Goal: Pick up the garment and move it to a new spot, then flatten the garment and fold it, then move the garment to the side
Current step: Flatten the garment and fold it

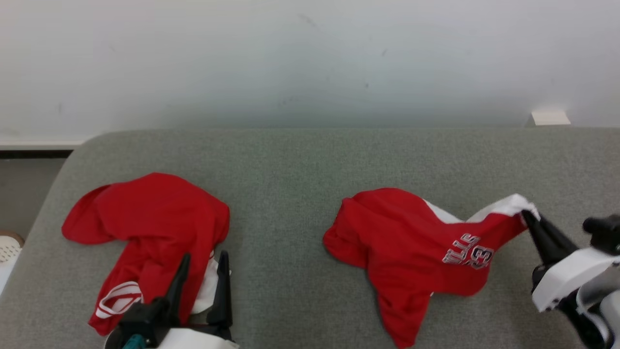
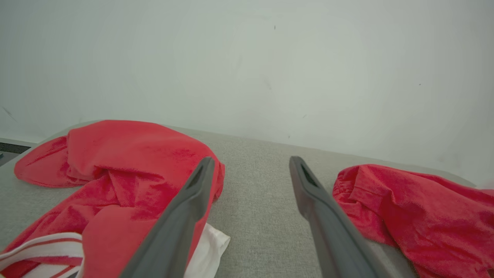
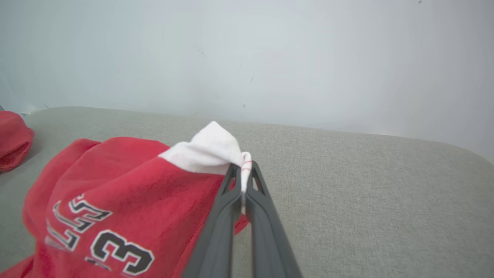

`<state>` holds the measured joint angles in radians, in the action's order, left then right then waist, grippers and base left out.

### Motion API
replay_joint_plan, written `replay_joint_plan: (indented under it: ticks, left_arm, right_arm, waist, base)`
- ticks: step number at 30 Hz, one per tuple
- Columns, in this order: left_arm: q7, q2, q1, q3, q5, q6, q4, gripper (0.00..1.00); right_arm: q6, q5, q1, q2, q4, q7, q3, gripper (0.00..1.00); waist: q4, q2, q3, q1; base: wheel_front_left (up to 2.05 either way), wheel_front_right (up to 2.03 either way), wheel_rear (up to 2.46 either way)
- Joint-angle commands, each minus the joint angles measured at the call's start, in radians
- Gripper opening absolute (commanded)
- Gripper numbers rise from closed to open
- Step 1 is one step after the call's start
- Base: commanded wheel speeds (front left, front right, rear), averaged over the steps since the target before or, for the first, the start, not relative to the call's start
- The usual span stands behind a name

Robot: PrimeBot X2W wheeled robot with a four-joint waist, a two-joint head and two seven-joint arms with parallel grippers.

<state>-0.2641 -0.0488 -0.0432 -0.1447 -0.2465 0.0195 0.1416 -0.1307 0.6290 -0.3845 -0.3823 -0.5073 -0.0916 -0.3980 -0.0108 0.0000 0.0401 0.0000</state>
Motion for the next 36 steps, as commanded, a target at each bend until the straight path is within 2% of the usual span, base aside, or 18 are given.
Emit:
replay_joint_plan:
  ticks: [1, 6, 11, 15, 20, 21, 22, 23, 29, 36]
  left_arm:
    - [-0.001, -0.003, -0.028, -0.005, 0.019, 0.001, -0.008, 1.00]
    - [-0.001, -0.003, -0.091, -0.031, 0.029, 0.006, -0.011, 1.00]
    - [-0.001, -0.003, -0.143, -0.063, 0.027, 0.019, -0.011, 1.00]
    - [-0.001, -0.003, -0.164, -0.078, 0.025, 0.027, -0.013, 1.00]
    - [-0.001, -0.003, -0.181, -0.091, 0.035, 0.034, -0.020, 1.00]
    - [-0.001, -0.003, -0.183, -0.093, 0.034, 0.034, -0.019, 1.00]
    - [-0.001, -0.003, -0.185, -0.095, 0.032, 0.035, -0.018, 1.00]
    - [-0.001, -0.003, -0.187, -0.097, 0.033, 0.036, -0.016, 1.00]
    - [-0.001, -0.003, -0.172, -0.097, 0.028, 0.035, 0.001, 1.00]
    - [-0.001, -0.004, -0.134, -0.067, 0.024, 0.019, 0.020, 1.00]
  right_arm:
    - [0.000, 0.032, -0.056, -0.031, 0.015, 0.014, 0.007, 0.00]
    - [0.000, 0.121, -0.206, -0.116, -0.001, 0.059, 0.003, 0.00]
    - [0.000, 0.146, -0.342, -0.204, -0.100, 0.060, -0.024, 0.00]
    - [0.000, 0.138, -0.439, -0.245, -0.223, 0.006, -0.017, 0.00]
    - [0.000, 0.124, -0.550, -0.239, -0.372, -0.075, -0.028, 0.00]
    - [0.000, 0.121, -0.569, -0.235, -0.401, -0.090, -0.033, 0.20]
    - [0.000, 0.118, -0.581, -0.226, -0.429, -0.099, -0.040, 0.77]
    - [0.000, 0.120, -0.591, -0.219, -0.454, -0.104, -0.047, 1.00]
    - [0.000, 0.152, -0.587, -0.173, -0.504, -0.145, -0.109, 1.00]
    - [0.000, 0.167, -0.508, -0.135, -0.393, -0.173, -0.177, 1.00]
  waist:
    - [-0.004, 0.0000, 0.063, 0.0000]
    - [0.023, 0.0000, 0.172, 0.0000]
    - [0.072, 0.0000, 0.256, 0.0000]
    - [0.109, 0.0000, 0.290, 0.0000]
    - [0.135, 0.0000, 0.319, 0.0000]
    - [0.137, 0.0000, 0.322, 0.0000]
    - [0.139, 0.0000, 0.323, 0.0000]
    - [0.140, 0.0000, 0.323, 0.0000]
    - [0.118, 0.0000, 0.258, 0.0000]
    - [0.058, 0.0000, 0.141, 0.0000]
  base:
    - [0.00, 0.00, 0.00]
    - [0.00, 0.00, 0.00]
    - [0.00, 0.00, 0.00]
    - [0.00, 0.00, 0.00]
    - [0.00, 0.00, 0.00]
    - [0.00, 0.00, 0.00]
    - [0.00, 0.00, 0.00]
    - [0.00, 0.00, 0.00]
    - [0.00, 0.00, 0.00]
    - [0.00, 0.00, 0.00]
